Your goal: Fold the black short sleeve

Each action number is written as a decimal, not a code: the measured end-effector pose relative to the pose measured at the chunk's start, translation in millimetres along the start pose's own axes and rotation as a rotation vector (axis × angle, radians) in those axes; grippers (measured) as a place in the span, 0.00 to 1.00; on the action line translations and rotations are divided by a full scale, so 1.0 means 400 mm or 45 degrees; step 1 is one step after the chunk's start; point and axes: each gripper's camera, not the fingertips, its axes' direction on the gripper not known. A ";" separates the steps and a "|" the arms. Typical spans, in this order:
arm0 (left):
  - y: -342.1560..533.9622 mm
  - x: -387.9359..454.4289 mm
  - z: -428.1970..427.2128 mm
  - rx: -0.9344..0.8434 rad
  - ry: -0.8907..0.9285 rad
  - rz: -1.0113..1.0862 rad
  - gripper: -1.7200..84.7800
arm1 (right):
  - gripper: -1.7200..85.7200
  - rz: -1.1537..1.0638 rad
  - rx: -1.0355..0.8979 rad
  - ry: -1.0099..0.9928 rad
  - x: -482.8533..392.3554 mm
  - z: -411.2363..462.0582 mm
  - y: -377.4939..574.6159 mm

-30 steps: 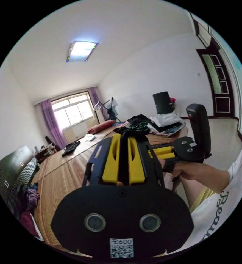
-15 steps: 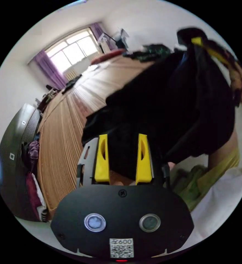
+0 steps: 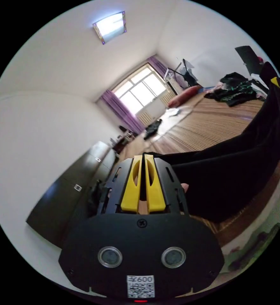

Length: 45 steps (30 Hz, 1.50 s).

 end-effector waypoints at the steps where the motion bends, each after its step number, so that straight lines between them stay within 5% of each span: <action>1: -0.028 -0.068 -0.040 0.064 -0.063 -0.065 0.05 | 0.01 -0.074 0.029 -0.004 -0.034 0.010 -0.043; 5: 0.032 -0.224 -0.236 0.342 -0.299 -0.331 0.05 | 0.01 -0.353 0.392 -0.086 -0.138 -0.072 -0.080; 8: 0.146 -0.195 -0.296 0.329 -0.239 -0.288 0.05 | 0.01 -0.451 0.568 -0.169 -0.132 -0.110 0.015; 16: 0.428 0.062 -0.214 -0.349 0.304 0.113 0.05 | 0.01 -0.287 -0.280 -0.031 0.005 -0.038 0.250; 24: 0.284 -0.015 -0.096 -0.371 0.418 0.225 0.05 | 0.01 -0.324 -0.652 0.020 0.113 0.170 0.182; 28: -0.043 -0.395 -0.170 0.005 0.268 -0.188 0.05 | 0.01 -0.877 -0.161 0.185 -0.049 0.200 -0.149; 31: -0.165 -0.607 -0.368 0.364 -0.072 -0.340 0.05 | 0.01 -0.753 0.417 0.009 -0.087 -0.006 -0.344; 33: -0.181 -0.686 -0.452 0.521 -0.127 -0.388 0.05 | 0.01 -0.628 0.579 -0.180 -0.043 -0.098 -0.394; 39: -0.102 -0.731 -0.434 0.325 0.196 -0.253 0.05 | 0.01 -0.581 0.227 -0.247 0.212 -0.082 -0.240; 45: 0.108 -0.548 -0.220 -0.219 0.836 -0.194 0.05 | 0.03 -0.090 -0.543 0.088 0.671 0.157 0.147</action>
